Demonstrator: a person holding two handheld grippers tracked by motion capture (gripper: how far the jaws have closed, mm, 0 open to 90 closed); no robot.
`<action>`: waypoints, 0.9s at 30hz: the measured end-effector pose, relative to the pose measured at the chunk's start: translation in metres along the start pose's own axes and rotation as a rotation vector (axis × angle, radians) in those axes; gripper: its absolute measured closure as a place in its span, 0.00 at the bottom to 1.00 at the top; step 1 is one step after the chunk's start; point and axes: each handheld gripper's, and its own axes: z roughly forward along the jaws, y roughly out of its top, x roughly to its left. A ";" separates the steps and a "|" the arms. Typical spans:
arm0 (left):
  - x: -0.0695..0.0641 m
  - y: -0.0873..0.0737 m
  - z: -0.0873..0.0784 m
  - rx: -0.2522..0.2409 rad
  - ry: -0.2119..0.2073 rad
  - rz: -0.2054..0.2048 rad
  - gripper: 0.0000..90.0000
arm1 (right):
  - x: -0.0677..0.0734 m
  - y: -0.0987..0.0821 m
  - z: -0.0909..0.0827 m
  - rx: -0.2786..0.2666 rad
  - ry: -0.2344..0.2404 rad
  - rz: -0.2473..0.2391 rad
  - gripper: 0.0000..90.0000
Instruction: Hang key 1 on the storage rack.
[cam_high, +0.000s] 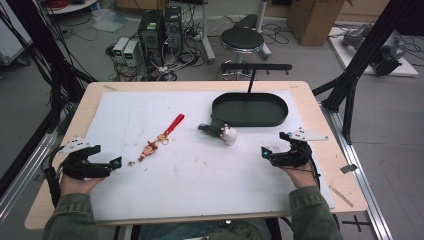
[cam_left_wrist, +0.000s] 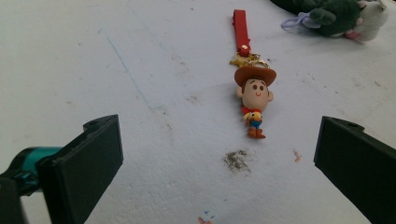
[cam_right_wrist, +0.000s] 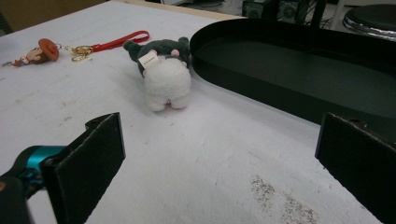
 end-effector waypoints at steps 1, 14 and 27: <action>0.000 0.000 0.000 0.000 0.001 -0.005 0.02 | 0.000 0.000 0.000 0.004 0.001 0.002 0.01; 0.001 0.007 -0.002 -0.001 0.022 -0.029 0.02 | 0.006 -0.001 0.005 0.032 0.004 -0.013 0.01; -0.008 0.024 0.012 0.069 0.066 0.026 0.03 | 0.011 0.000 0.006 0.030 0.027 0.002 0.01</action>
